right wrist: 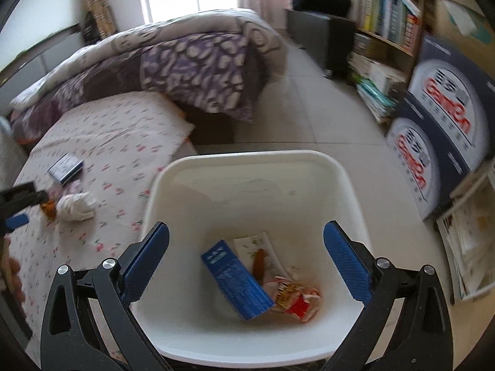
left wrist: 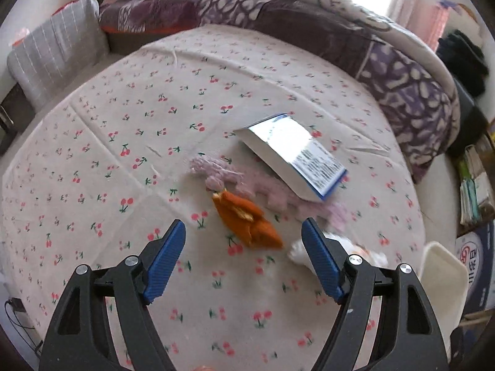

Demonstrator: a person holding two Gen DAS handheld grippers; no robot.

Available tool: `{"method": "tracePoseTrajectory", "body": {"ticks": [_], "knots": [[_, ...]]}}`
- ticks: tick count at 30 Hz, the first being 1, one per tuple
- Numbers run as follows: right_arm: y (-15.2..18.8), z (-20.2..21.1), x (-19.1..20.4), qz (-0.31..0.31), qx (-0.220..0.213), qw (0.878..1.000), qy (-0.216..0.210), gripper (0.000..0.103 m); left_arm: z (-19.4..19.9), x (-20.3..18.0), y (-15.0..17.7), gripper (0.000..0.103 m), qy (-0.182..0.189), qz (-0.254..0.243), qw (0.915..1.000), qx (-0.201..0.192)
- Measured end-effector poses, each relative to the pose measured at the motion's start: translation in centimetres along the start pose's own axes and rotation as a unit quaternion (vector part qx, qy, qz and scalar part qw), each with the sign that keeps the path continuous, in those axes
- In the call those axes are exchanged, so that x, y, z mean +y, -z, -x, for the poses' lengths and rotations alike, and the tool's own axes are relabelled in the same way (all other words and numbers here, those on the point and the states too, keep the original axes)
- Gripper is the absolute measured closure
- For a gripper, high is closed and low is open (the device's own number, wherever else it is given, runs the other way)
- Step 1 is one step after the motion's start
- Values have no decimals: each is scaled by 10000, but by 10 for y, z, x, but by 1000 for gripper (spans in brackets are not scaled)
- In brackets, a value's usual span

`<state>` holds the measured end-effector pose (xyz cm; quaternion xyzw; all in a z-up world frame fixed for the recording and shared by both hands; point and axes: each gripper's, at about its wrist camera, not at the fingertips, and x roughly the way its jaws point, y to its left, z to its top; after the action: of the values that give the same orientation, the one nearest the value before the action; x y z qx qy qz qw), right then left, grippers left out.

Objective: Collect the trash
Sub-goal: 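Grasp the second orange peel on the sheet with the left tool, then grasp the white rolled diaper with the right tool while the left tool lifts the peel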

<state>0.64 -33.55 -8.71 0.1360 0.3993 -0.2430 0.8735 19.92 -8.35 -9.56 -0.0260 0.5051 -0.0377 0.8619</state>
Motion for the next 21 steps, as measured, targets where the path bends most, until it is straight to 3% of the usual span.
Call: {"method": "tracePoseTrajectory", "body": {"ticks": [4,9,11,13,17,21], "knots": [[-5,-2,25,389,-18,9991,-192,7,-12,-4,-4,36,105,-85,9998,118],[-12,-5,60,934,-97,9943,-499,7,-23,8,2,63,213,-1,9993,297],[-15,-7,74,1154,-129,9911,-648,7,-21,14,3,75,235,-88,9995,188],[-17,-10,92,1462,-168,9851,-888,7,-18,23,4,77,479,-126,9986,192],[-21,-17,127,2090,-215,9678,-1385,7,-12,40,9,79,535,-333,9978,195],[-24,-30,171,2907,-76,9396,-1806,7,-4,64,18,79,522,-440,9975,191]]}}
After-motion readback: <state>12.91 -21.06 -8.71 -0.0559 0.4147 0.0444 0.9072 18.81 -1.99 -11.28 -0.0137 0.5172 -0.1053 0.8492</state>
